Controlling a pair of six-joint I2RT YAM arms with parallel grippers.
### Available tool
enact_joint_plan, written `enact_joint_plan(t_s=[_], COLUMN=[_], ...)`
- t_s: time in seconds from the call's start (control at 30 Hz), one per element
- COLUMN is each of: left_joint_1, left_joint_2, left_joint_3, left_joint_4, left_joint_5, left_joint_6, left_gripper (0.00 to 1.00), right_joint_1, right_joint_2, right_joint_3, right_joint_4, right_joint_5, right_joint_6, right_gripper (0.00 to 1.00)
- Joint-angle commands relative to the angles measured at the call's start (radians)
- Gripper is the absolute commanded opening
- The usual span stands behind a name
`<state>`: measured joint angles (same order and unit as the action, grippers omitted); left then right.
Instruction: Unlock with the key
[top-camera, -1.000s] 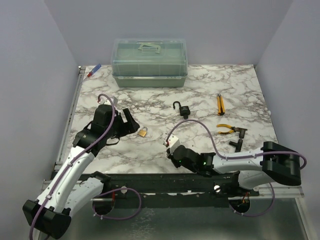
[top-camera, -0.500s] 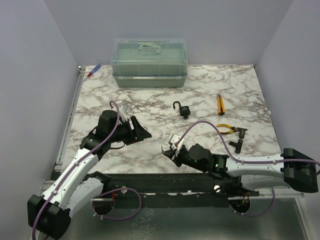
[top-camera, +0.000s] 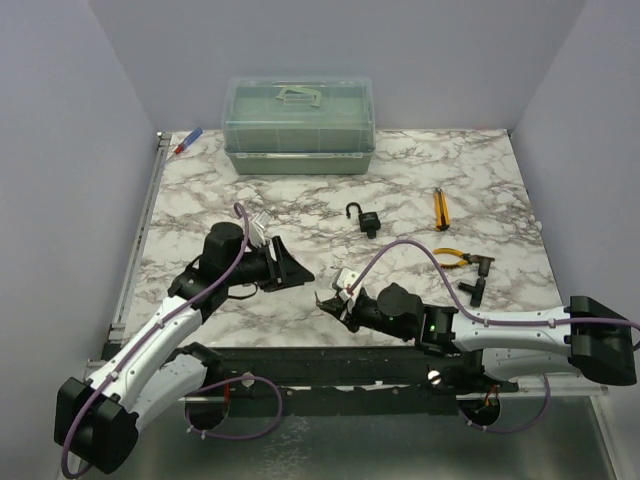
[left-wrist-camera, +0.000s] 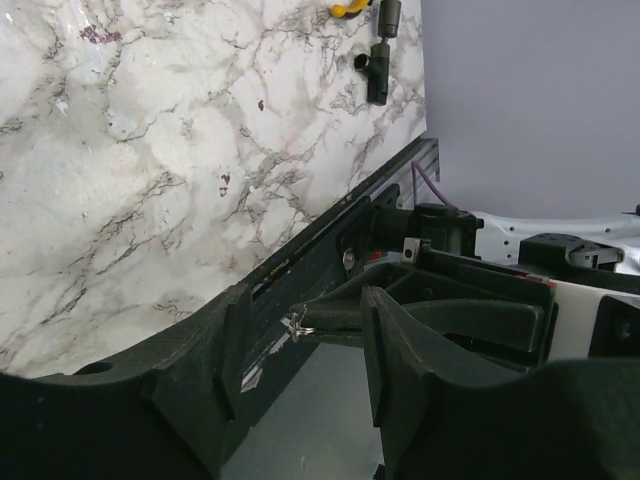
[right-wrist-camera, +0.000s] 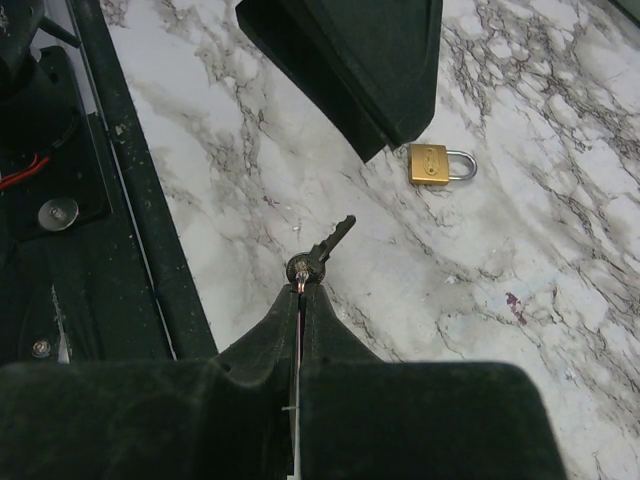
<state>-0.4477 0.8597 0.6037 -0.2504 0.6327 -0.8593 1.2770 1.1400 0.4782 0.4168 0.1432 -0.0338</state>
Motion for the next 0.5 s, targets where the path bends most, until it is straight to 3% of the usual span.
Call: enact_joint_plan(t_s=[0.0,0.47], left_joint_1=[-0.034,-0.1], left_joint_2=[0.001,0.001], left_joint_3=[-0.021,-0.028], left_joint_4=[0.068,0.083], left_joint_5=[0.012,-0.033], left_joint_6=[-0.023,-0.012], left_gripper=[0.52,0.47], right_joint_1=[0.001,0.001], right_joint_2=[-0.015,-0.03], right_joint_3=[0.021,0.026], right_joint_4=[0.002,-0.014], right_joint_5=[-0.017,0.009], right_joint_6=[-0.023,-0.021], right_gripper=[0.0,0.0])
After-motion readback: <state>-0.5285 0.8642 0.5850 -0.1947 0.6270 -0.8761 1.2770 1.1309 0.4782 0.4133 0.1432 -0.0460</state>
